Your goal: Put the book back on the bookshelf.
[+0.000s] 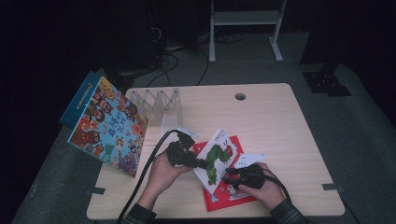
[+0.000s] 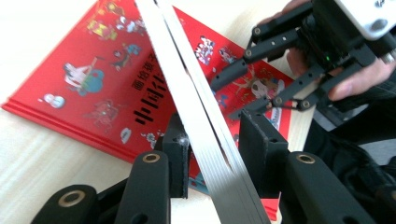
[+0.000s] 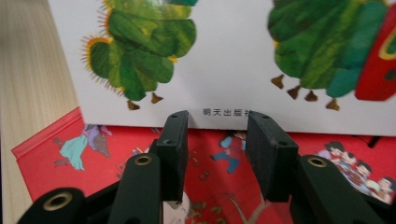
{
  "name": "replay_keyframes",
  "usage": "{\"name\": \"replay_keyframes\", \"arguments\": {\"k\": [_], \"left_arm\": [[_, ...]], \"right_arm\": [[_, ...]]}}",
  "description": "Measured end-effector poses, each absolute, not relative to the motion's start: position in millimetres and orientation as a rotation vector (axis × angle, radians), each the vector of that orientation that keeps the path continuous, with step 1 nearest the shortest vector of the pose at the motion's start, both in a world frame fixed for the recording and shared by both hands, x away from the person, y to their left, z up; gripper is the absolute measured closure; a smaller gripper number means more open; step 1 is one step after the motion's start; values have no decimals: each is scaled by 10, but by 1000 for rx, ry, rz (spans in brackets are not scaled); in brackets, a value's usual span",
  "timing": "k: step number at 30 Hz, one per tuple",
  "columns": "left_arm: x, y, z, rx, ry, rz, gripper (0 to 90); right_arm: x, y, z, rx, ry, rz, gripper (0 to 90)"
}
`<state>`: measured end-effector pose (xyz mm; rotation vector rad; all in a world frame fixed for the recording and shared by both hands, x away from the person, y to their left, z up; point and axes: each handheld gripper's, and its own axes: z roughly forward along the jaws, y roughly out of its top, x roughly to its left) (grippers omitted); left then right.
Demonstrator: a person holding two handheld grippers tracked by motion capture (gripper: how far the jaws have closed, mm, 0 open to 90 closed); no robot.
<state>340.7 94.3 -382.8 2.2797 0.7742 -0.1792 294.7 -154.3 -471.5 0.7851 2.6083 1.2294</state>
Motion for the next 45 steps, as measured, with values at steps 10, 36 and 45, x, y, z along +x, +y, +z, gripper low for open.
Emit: {"name": "replay_keyframes", "arguments": {"k": [10,36,45], "left_arm": [[3339,815,-3880,2293,747,-238,596],[3406,968,-3876,2296,796,-171,752],[3390,1065,-3820,2264,791,-120,753]], "right_arm": [[2908,-1539,-4723,777,2605,1238,582],[2965,-1713,-4676,822,2552,1256,511],[3047,-1893,-4652,887,2481,1243,445]]}}
